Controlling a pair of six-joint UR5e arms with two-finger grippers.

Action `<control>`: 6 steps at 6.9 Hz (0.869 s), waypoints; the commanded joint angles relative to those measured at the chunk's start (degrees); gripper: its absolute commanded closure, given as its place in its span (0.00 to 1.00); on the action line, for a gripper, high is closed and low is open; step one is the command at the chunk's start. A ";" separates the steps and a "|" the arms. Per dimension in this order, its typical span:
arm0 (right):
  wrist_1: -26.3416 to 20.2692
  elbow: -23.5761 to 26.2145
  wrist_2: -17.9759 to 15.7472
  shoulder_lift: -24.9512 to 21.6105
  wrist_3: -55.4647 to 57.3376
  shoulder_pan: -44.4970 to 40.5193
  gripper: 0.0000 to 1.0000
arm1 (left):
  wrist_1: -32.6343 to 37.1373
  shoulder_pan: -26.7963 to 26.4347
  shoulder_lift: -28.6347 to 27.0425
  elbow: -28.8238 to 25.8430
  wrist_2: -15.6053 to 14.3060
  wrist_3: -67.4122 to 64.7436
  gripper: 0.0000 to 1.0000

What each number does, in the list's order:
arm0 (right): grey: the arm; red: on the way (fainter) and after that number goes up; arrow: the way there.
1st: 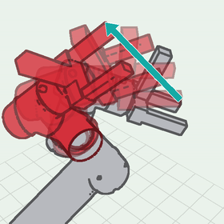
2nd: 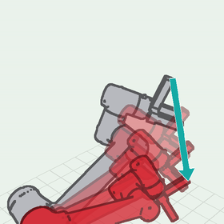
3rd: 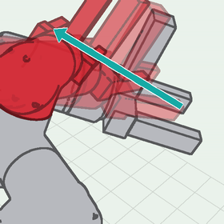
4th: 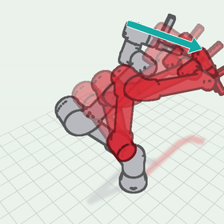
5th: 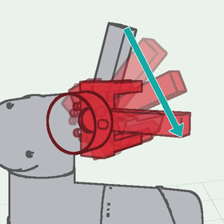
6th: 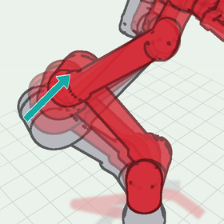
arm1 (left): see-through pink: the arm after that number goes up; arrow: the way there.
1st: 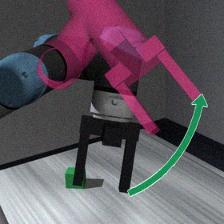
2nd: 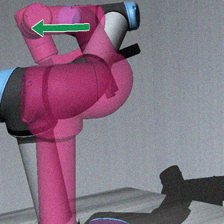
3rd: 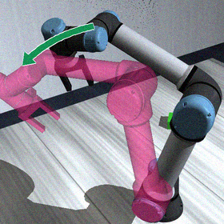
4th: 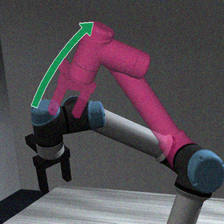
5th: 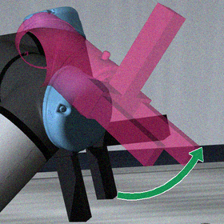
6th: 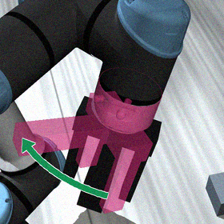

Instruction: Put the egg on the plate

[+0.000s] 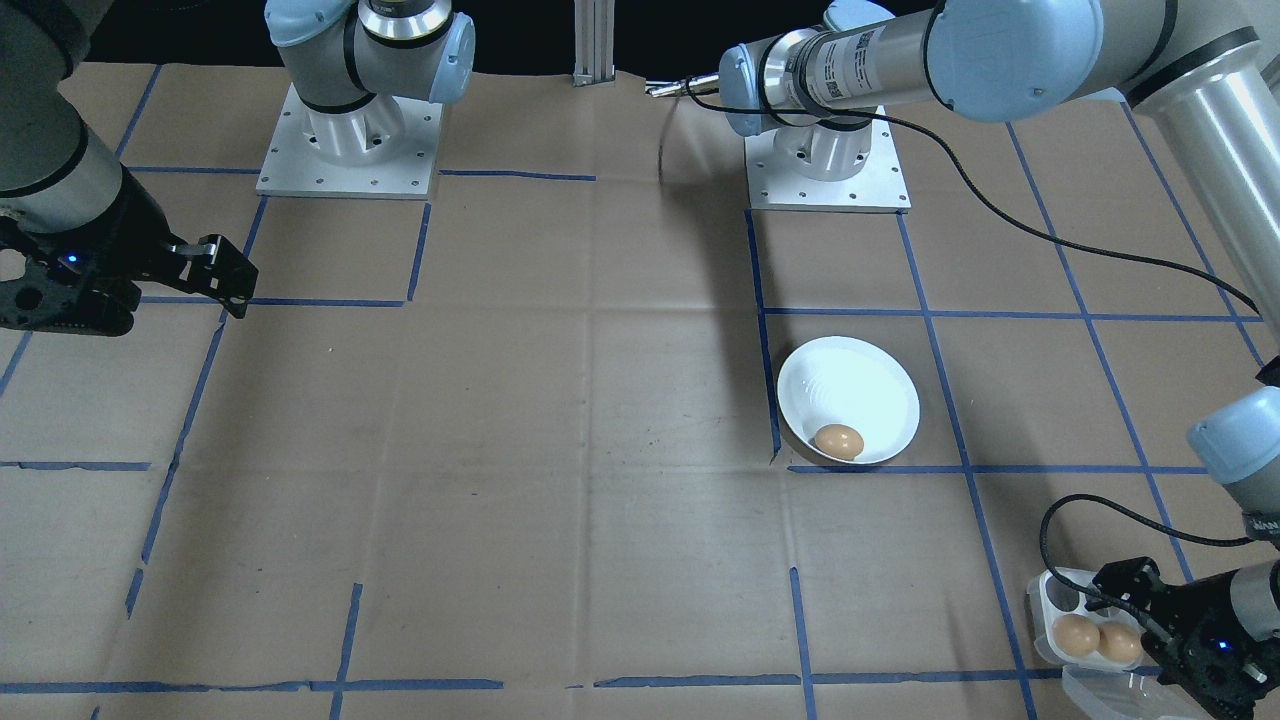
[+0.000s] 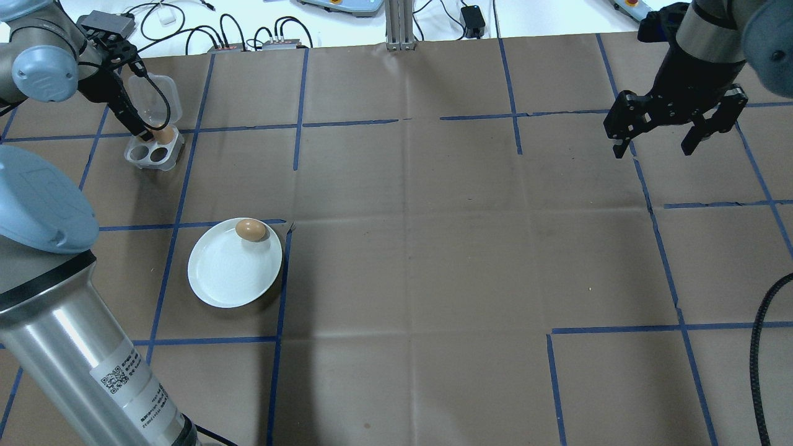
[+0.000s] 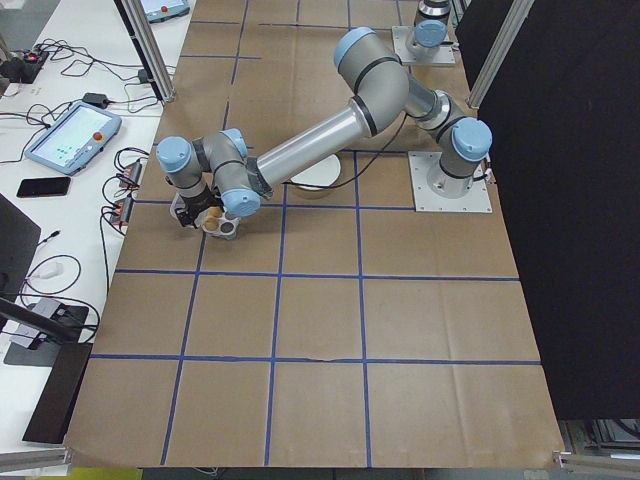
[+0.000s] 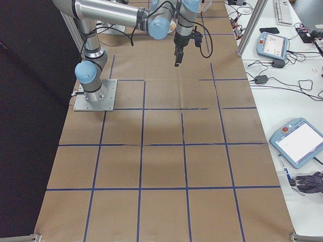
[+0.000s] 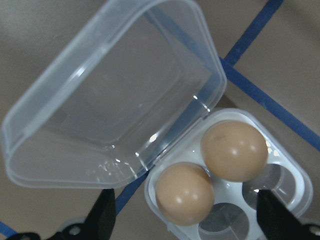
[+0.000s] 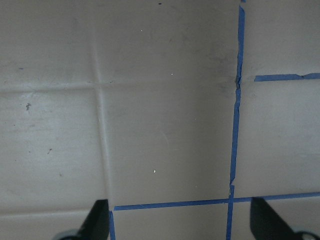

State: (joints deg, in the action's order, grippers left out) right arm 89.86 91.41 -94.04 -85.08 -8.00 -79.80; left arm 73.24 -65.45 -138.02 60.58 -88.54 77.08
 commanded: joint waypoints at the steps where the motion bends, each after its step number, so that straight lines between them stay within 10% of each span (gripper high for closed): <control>1: 0.05 0.00 0.00 0.00 0.00 0.00 0.00 | 0.14 0.06 -0.32 0.24 -0.05 0.00 0.01; 6: -0.04 0.00 0.00 0.00 0.00 0.00 0.00 | -0.38 0.06 -0.41 0.15 -2.51 6.92 0.01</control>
State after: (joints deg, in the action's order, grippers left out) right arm 89.83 91.41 -94.04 -85.08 -8.00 -79.81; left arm 72.96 -65.39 -138.41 60.73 -91.06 81.14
